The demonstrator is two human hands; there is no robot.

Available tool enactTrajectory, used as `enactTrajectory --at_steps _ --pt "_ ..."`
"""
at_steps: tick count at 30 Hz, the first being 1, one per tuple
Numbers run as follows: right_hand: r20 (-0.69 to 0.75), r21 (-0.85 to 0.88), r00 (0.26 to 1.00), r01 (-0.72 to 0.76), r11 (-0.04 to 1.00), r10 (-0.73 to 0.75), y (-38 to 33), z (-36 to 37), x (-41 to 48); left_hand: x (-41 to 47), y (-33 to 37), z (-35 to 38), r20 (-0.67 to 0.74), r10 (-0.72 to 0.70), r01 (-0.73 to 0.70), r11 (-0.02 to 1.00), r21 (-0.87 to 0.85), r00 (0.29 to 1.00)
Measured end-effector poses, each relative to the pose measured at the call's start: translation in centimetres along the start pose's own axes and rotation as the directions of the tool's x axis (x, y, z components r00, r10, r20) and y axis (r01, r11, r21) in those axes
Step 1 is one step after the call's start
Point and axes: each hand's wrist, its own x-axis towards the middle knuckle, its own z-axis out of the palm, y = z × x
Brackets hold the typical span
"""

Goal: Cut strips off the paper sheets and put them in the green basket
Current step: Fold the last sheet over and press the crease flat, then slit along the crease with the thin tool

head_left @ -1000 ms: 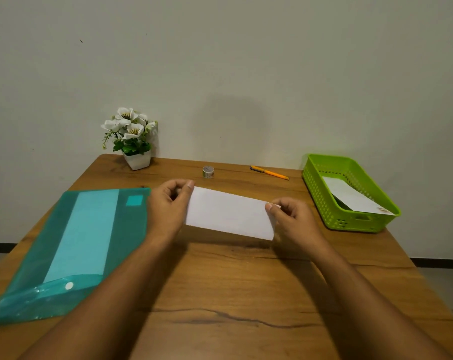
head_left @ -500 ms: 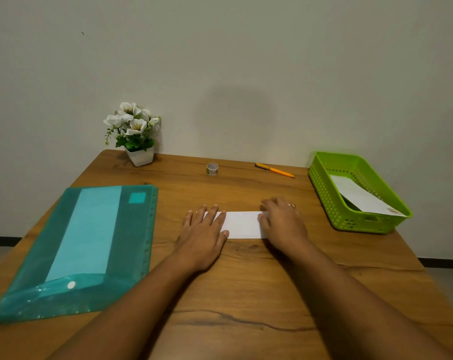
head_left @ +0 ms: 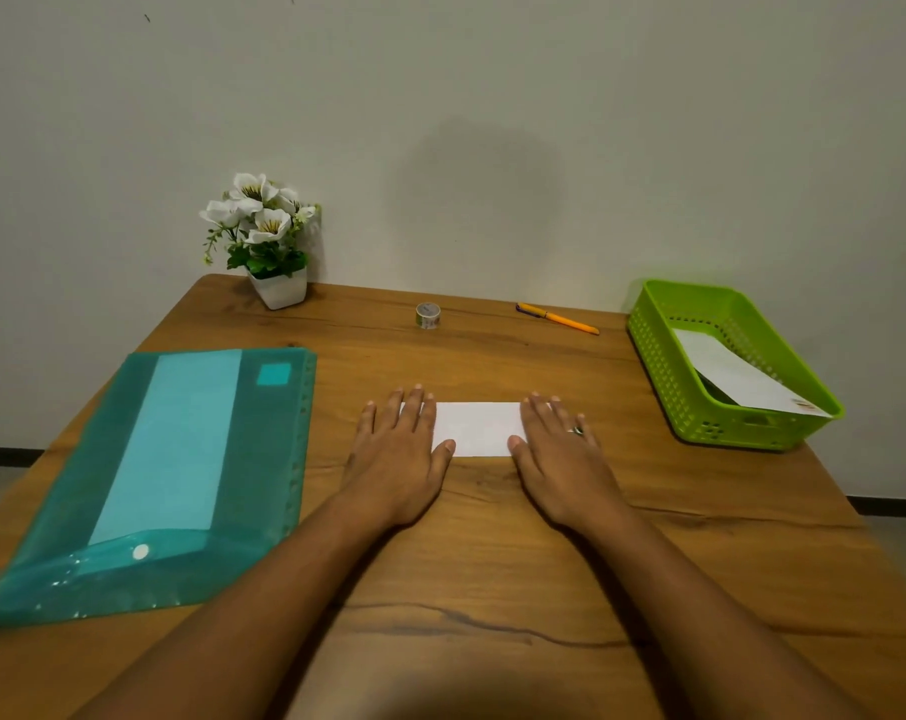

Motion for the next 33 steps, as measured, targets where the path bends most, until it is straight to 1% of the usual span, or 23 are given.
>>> enactTrajectory --at_steps 3,7,9,10,12,14,16,19,21,23,25,28,31,33 --pt "0.023 -0.002 0.998 -0.055 0.998 0.055 2.0 -0.3 -0.3 -0.1 -1.1 -0.1 0.022 -0.037 0.037 0.999 0.003 0.999" --pt "0.030 0.003 0.998 -0.056 0.998 0.056 2.2 -0.3 -0.2 -0.6 -1.8 -0.4 0.030 -0.103 0.103 0.995 0.009 0.994" --pt "0.037 -0.003 0.998 -0.057 0.998 0.057 2.0 -0.5 -0.1 -0.7 -1.9 -1.0 0.057 -0.107 0.108 0.994 -0.024 0.993" --pt "0.045 -0.008 0.997 -0.060 0.998 0.060 2.0 -0.6 0.0 -0.7 -2.1 -1.5 0.081 -0.095 0.101 0.992 -0.075 0.992" --pt "0.051 -0.014 0.996 -0.069 0.998 0.069 1.8 -1.0 0.1 -1.1 -2.8 -2.9 0.114 -0.059 0.084 0.968 -0.236 0.992" --pt "0.023 -0.013 0.997 -0.073 0.997 0.073 1.2 -1.3 0.0 -2.3 -3.9 -4.6 0.076 -0.038 0.064 0.923 -0.378 0.996" --pt "-0.023 -0.007 0.999 -0.048 0.999 0.048 -0.3 -1.8 -0.1 -4.1 -5.3 -6.2 0.016 -0.039 0.042 0.885 -0.463 0.999" --pt "-0.052 0.029 0.995 0.084 0.996 -0.082 -4.3 -2.7 -0.2 -7.2 -8.9 -8.3 -0.024 -0.074 0.052 0.869 -0.492 0.997" --pt "-0.047 0.080 0.979 0.199 0.977 -0.196 -7.7 -3.0 -0.1 -9.6 -12.0 -9.4 -0.008 -0.106 0.088 0.857 -0.508 0.994" --pt "-0.043 0.117 0.948 0.319 0.941 -0.316 -11.4 -3.0 -0.1 -12.1 -15.2 -9.9 0.022 -0.149 0.140 0.856 -0.498 0.989" --pt "-0.034 0.145 0.896 0.442 0.885 -0.442 -15.1 -2.8 -0.2 -14.4 -18.0 -10.1 0.073 -0.199 0.210 0.857 -0.470 0.977" --pt "0.002 0.159 0.785 0.611 0.775 -0.619 -20.4 -2.1 -0.4 -17.2 -20.7 -9.8 0.093 -0.264 0.276 0.841 -0.465 0.960" --pt "0.091 0.225 0.695 0.684 0.694 -0.713 -24.6 -1.4 -0.8 -18.5 -21.5 -9.2 0.092 -0.281 0.287 0.805 -0.518 0.955" --pt "0.121 0.270 0.667 0.690 0.671 -0.735 -26.5 -1.1 -0.9 -19.0 -21.8 -8.9 0.119 -0.289 0.303 0.759 -0.577 0.950"
